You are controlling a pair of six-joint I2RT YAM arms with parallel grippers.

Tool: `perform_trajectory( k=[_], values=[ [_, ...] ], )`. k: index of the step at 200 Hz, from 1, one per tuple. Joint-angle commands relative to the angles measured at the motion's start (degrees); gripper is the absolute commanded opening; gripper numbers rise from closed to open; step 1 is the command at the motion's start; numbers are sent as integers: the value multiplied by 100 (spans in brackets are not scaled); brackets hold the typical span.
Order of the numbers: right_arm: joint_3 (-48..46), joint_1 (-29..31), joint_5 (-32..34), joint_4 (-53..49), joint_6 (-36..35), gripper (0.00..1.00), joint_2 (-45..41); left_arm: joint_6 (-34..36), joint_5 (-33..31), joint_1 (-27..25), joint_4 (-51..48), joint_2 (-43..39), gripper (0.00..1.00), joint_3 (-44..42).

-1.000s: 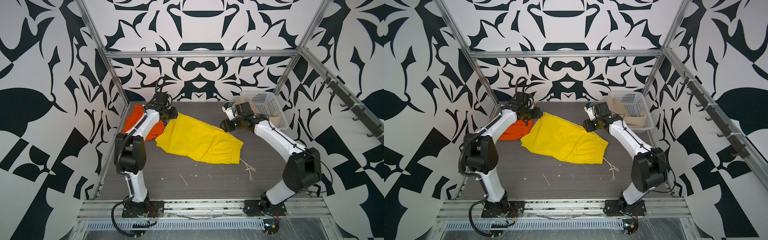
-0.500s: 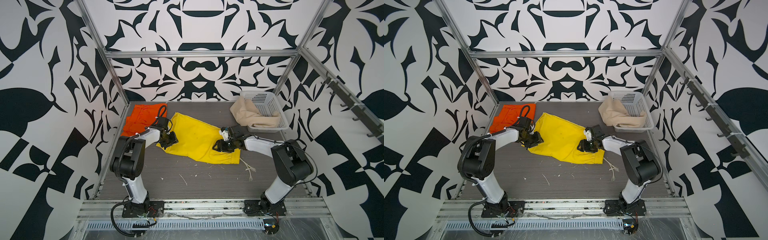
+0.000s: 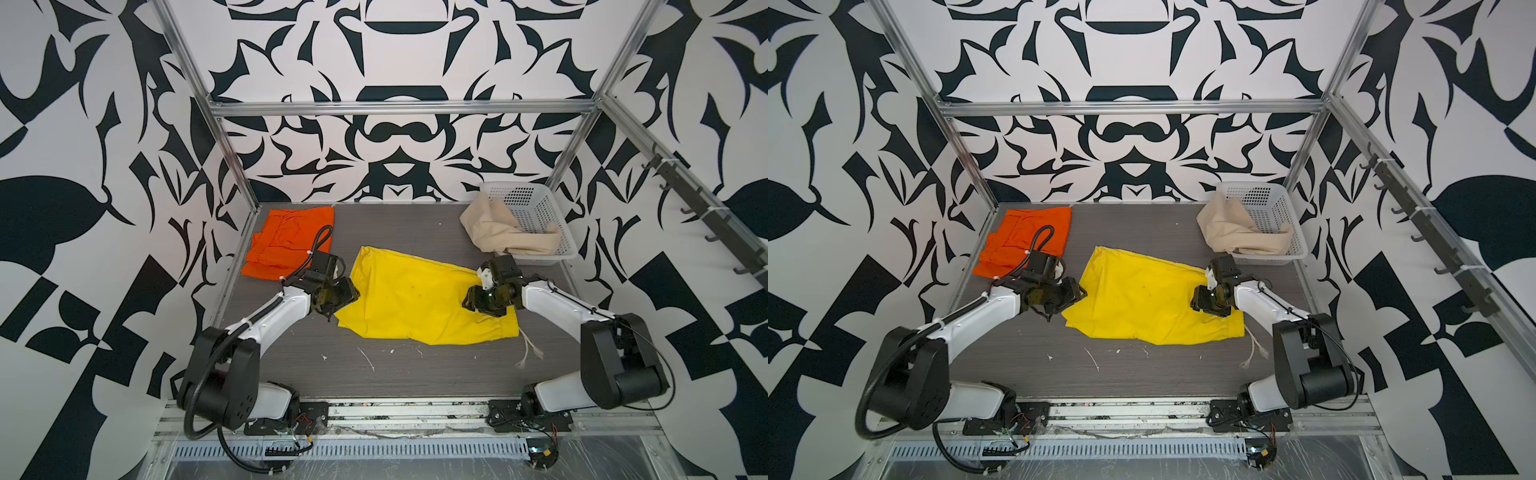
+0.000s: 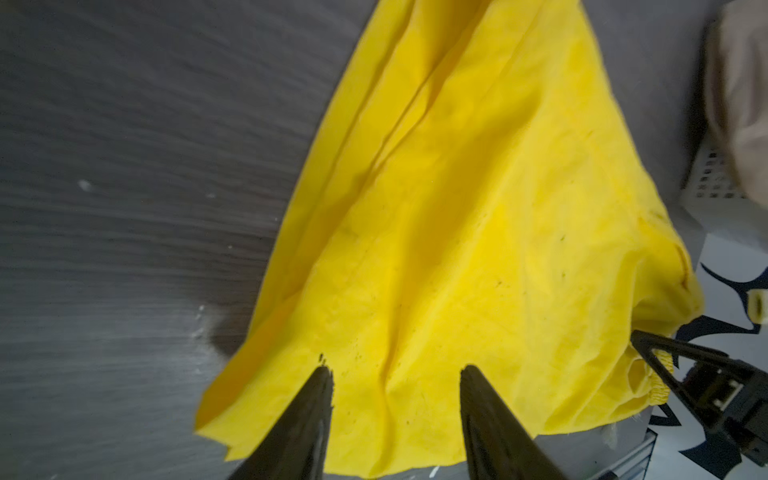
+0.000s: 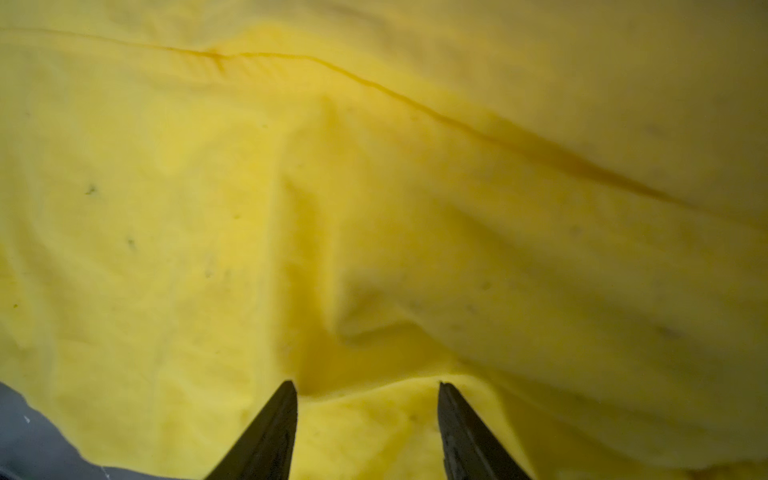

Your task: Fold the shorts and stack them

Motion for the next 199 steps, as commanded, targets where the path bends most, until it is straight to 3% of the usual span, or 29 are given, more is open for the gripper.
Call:
perform_trajectory(
  k=[1,22,47,85,143,199],
  values=[
    [542,401,-77,-117,-221,58,-166,463,-613,99,-492,-63,54,341],
    [877,852,-184,182,-243,58,163,1016,-625,216,-738,361,50,750],
    [1030,937,-348,582,-93,57,704,1450,-392,216,-955,1096,47,1247],
    [1015,937,-427,844,-2,57,1191,1687,-38,217,-1163,1859,47,1642],
    [902,932,-350,901,-35,57,1491,1967,86,218,-1510,2308,44,1664],
    [858,907,-145,854,50,57,1653,1970,78,221,-1593,2124,8,1602]
  ],
)
